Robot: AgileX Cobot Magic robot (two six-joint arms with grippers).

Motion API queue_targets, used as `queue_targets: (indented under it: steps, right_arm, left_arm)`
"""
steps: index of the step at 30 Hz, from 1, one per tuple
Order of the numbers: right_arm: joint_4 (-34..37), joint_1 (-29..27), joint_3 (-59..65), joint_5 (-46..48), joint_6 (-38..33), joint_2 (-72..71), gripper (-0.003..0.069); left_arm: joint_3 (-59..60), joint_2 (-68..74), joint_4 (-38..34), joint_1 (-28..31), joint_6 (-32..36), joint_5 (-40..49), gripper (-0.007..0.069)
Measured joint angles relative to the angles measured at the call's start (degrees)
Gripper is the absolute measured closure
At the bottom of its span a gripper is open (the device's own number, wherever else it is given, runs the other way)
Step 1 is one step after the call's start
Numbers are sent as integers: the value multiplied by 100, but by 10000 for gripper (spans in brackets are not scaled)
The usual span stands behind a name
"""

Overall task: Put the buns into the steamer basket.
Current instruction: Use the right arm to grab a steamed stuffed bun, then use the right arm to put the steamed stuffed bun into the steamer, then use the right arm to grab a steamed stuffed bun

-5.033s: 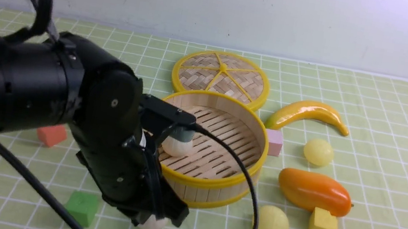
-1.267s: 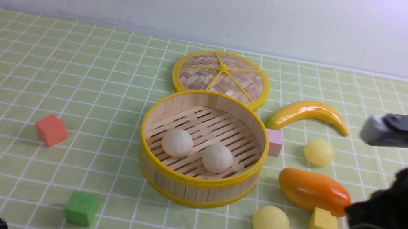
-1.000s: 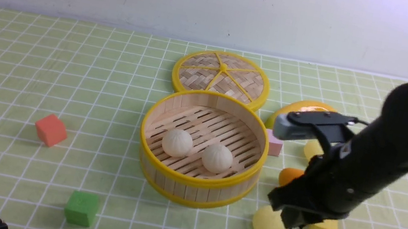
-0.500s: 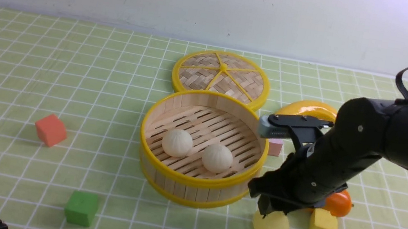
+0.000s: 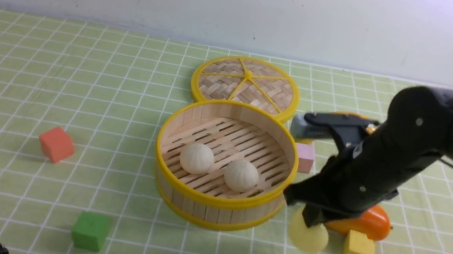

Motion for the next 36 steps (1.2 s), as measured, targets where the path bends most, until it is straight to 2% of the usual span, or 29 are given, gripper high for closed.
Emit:
queue_targets:
  steps: [5,10,15,18,21,22,23,24,26,29,32,33,36]
  right_arm:
    - [291,0,-879,-627,-337,33,648]
    - [165,-6,-1567,-1344,-369,1093,636]
    - [118,-6,-1930,-1490,-369,1881,594]
    - [100,-6,-1975,-1505,-369,2062,522]
    - [100,-6,-1998,-1510,-369,2048,396]
    - [100,-6,-1998,-1510,-369,2038,387]
    - [100,-6,-1998,-1465,-369,1970,318]
    - [100,-6,-1998,-1453,-369,1956,318]
    - [-17,-11,-1998,-1237,-369,1654,209]
    - [-253,-46,-2009,-940,-320,1338,167]
    - [-824,-236,-2041,-412,-15,986,159]
    - [-1205,-447,-2046,-98,340,955,177]
    - [-1494,-801,-2046,188,712,1121,231]
  left_arm:
    - [0,0,0,0,0,0,637]
    - [0,0,0,0,0,0,637]
    - [0,0,14,0,0,0,635]
    - [0,0,39,0,0,0,635]
    - [0,0,65,0,0,0,632]
    - [0,0,65,0,0,0,631]
    - [0,0,65,0,0,0,629]
    - [0,0,65,0,0,0,629]
    - [0,0,65,0,0,0,627]
    - [0,0,77,0,0,0,625]
    - [0,0,89,0,0,0,624]
    - [0,0,108,0,0,0,622]
    - [0,0,147,0,0,0,621]
